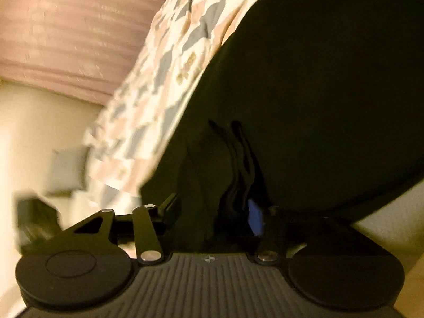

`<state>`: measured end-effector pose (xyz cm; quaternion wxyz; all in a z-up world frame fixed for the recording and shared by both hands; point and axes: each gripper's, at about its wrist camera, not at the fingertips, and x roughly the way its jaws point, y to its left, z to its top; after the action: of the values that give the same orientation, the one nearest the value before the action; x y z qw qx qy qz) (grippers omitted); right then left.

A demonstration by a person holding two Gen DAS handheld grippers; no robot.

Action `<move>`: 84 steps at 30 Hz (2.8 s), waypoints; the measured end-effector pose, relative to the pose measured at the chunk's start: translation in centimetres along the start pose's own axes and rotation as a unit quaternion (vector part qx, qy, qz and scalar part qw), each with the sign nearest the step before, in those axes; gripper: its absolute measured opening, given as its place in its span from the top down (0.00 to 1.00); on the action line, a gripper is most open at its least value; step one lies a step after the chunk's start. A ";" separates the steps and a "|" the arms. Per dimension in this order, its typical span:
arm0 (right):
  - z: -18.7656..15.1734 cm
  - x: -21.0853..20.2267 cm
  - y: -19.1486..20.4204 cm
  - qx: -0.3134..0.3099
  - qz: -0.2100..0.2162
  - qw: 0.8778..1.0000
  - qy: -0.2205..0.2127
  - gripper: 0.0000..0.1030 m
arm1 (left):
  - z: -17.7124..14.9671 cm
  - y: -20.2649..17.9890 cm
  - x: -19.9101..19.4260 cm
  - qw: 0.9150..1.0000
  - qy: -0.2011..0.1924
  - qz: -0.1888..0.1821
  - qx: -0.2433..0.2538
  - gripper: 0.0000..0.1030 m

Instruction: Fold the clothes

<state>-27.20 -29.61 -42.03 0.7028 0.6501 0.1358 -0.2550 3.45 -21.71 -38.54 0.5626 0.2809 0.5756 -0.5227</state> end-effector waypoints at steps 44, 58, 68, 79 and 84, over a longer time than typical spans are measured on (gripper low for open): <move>4.8 1.1 9.8 -0.167 -0.172 0.967 -0.088 0.94 | 1.9 0.2 -1.4 0.996 0.010 0.058 0.072 0.69; 15.7 -13.2 -4.8 -0.110 -0.268 0.940 -0.179 0.94 | 2.0 -15.4 4.6 0.992 0.012 0.056 0.116 0.65; 14.6 -19.2 -6.1 -0.113 -0.266 0.939 -0.185 0.95 | 2.0 -20.0 5.5 0.989 0.016 0.081 0.119 0.62; 14.5 -18.0 -5.1 -0.119 -0.388 0.895 -0.183 0.61 | 0.3 -20.8 3.5 0.981 -0.015 0.154 0.119 0.66; 13.0 -17.5 -0.9 -0.263 -0.376 0.866 -0.200 0.65 | 0.0 -21.6 3.0 0.978 -0.028 0.164 0.124 0.66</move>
<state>-44.06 -39.24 -32.14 0.7105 0.2757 0.2886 -0.5795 -16.80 -28.91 -35.16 0.6177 0.4244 0.4363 -0.4979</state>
